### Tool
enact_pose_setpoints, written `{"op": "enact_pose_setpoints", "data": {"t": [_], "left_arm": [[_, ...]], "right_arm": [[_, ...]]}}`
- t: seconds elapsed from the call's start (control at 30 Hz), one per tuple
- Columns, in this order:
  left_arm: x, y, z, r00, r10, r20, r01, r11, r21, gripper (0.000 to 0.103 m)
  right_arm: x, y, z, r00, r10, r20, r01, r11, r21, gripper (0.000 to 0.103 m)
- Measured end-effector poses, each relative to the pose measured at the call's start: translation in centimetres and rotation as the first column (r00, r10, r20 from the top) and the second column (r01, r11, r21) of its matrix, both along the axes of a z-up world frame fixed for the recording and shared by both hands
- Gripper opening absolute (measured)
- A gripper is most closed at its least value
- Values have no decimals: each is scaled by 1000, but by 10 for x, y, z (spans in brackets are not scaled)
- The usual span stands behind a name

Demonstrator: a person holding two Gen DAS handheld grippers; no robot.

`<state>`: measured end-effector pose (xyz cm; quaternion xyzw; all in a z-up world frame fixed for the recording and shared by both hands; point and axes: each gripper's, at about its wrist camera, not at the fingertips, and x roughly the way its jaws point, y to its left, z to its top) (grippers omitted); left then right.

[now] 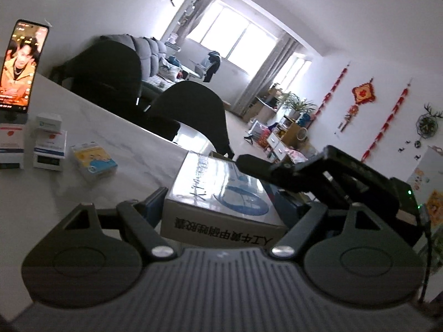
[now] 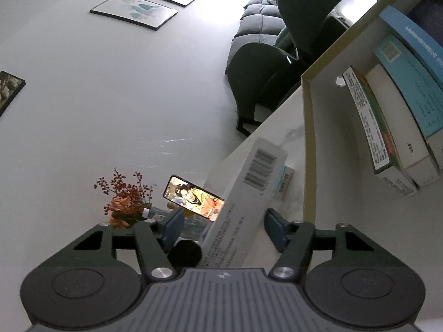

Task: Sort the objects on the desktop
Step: 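Lower the white box into the cardboard box and open the left tool while the right tool holds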

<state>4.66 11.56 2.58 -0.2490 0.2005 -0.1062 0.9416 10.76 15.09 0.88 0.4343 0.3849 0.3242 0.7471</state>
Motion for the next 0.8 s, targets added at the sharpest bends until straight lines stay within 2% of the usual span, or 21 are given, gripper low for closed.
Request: {"op": "enact_pose_setpoints", "data": {"t": [0.13,0.17,0.23,0.6,0.8], "left_arm": [[2,-3,-1,1000,-19,8,19,1000,6,82],[2,-3,-1,1000,-24,10,24,1000,7,83],[4,-3,-3,999,-34,8,34,999,1,83],[12,-4,-11,997,-76,-25,76,997,-24,85],[11,-1,-10,996,-91,-10,90,995,-33,96]], "right_arm": [[1,-6,0,1000,-21,-1,21,1000,3,53],[1,-8,0,1000,-28,-2,28,1000,3,44],[2,-12,-1,999,-38,-3,38,999,7,38],[4,-16,-5,998,-70,10,70,997,13,33],[7,-16,-6,995,-98,19,98,995,-23,33]]}}
